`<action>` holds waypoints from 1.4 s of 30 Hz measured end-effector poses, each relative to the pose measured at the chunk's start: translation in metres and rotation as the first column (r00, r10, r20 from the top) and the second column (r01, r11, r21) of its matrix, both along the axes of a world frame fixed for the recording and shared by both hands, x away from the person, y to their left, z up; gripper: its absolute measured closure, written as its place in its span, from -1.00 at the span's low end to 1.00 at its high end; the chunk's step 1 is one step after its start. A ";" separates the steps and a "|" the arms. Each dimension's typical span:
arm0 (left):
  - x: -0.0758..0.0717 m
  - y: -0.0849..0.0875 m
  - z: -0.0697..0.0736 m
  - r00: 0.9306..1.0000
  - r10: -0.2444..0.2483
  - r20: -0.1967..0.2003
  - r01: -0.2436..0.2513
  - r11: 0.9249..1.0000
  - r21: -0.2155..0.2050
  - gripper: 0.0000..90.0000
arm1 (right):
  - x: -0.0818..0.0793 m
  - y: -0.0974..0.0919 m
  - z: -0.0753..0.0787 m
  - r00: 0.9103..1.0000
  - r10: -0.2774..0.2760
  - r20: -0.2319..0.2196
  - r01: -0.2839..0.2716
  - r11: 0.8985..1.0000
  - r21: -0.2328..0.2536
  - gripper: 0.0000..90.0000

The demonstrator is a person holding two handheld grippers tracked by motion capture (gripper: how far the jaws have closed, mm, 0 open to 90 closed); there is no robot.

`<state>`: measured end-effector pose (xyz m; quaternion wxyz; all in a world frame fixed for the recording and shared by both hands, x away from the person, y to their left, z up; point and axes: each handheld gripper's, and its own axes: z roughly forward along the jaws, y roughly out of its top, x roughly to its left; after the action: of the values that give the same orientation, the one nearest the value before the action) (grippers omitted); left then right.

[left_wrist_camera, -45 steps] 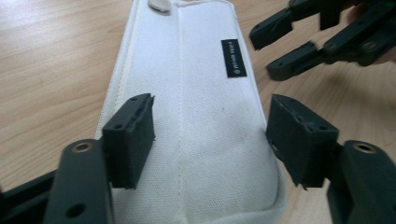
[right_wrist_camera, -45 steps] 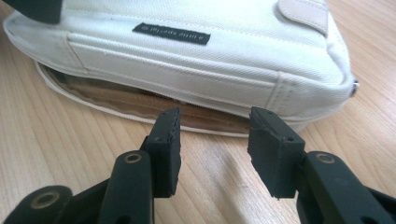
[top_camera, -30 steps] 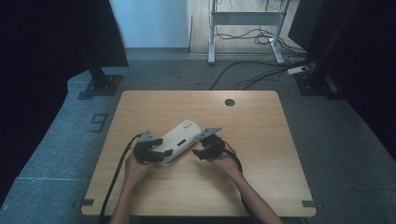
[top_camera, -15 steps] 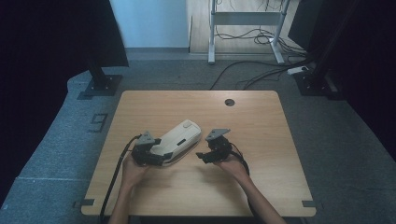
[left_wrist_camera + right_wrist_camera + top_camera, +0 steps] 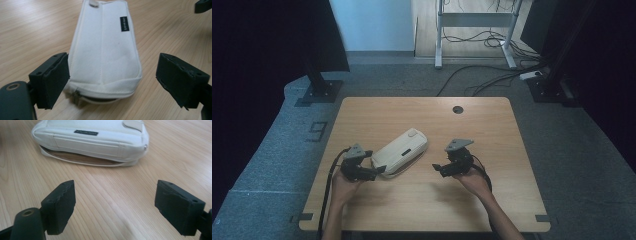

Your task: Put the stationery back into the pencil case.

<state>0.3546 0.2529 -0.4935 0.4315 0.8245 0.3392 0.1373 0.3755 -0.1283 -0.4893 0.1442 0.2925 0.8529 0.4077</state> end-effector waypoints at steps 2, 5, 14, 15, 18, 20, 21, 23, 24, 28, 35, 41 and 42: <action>-0.002 0.004 0.000 1.000 0.010 -0.003 -0.010 1.000 0.013 -0.76 | -0.002 -0.006 0.001 1.000 -0.007 0.001 0.007 1.000 0.002 -0.65; -0.004 0.008 -0.001 1.000 0.024 -0.007 -0.024 0.999 0.031 -0.78 | -0.006 -0.014 0.001 1.000 -0.021 0.003 0.021 1.000 -0.003 -0.68; -0.006 0.020 -0.009 0.998 0.065 -0.024 -0.064 0.997 0.041 -0.83 | -0.017 -0.043 -0.003 0.998 -0.067 0.003 0.067 0.998 -0.019 -0.71; -0.006 0.021 -0.010 0.997 0.069 -0.026 -0.068 0.997 0.039 -0.83 | -0.017 -0.047 -0.004 0.997 -0.073 0.006 0.073 0.997 -0.022 -0.71; -0.005 0.023 -0.013 0.996 0.076 -0.051 -0.073 0.995 0.064 -0.87 | -0.020 -0.058 -0.005 0.996 -0.095 0.003 0.095 0.995 -0.024 -0.72; -0.005 0.023 -0.016 0.995 0.080 -0.053 -0.076 0.994 0.077 -0.91 | -0.022 -0.064 -0.006 0.994 -0.109 -0.006 0.109 0.994 -0.022 -0.74; -0.004 0.024 -0.018 0.995 0.082 -0.059 -0.077 0.994 0.077 -0.91 | -0.023 -0.068 -0.006 0.993 -0.117 -0.009 0.116 0.993 -0.021 -0.76; -0.004 0.024 -0.022 0.994 0.085 -0.069 -0.079 0.993 0.083 -0.92 | -0.024 -0.074 -0.008 0.992 -0.129 -0.010 0.129 0.992 -0.018 -0.79; -0.003 0.024 -0.024 0.993 0.089 -0.072 -0.083 0.993 0.085 -0.93 | -0.025 -0.076 -0.009 0.991 -0.134 -0.009 0.134 0.991 -0.019 -0.80; -0.002 0.026 -0.030 0.992 0.096 -0.080 -0.088 0.991 0.100 -0.97 | -0.029 -0.087 -0.017 0.987 -0.163 -0.017 0.162 0.986 -0.028 -0.85; -0.001 0.031 -0.042 0.990 0.100 -0.102 -0.089 0.990 0.106 -1.00 | -0.036 -0.103 -0.035 0.976 -0.219 -0.019 0.218 0.975 -0.037 -0.88; 0.002 0.033 -0.053 0.984 0.115 -0.135 -0.096 0.986 0.139 -1.00 | -0.041 -0.113 -0.050 0.967 -0.254 -0.031 0.253 0.967 -0.032 -0.88; 0.002 0.032 -0.054 0.984 0.118 -0.130 -0.099 0.984 0.146 -1.00 | -0.042 -0.114 -0.053 0.965 -0.259 -0.036 0.257 0.966 -0.040 -0.88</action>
<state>0.3568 0.2850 -0.5471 0.3405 0.8403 0.4023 0.1264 0.3335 -0.2428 -0.5424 0.1838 0.4065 0.8174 0.3643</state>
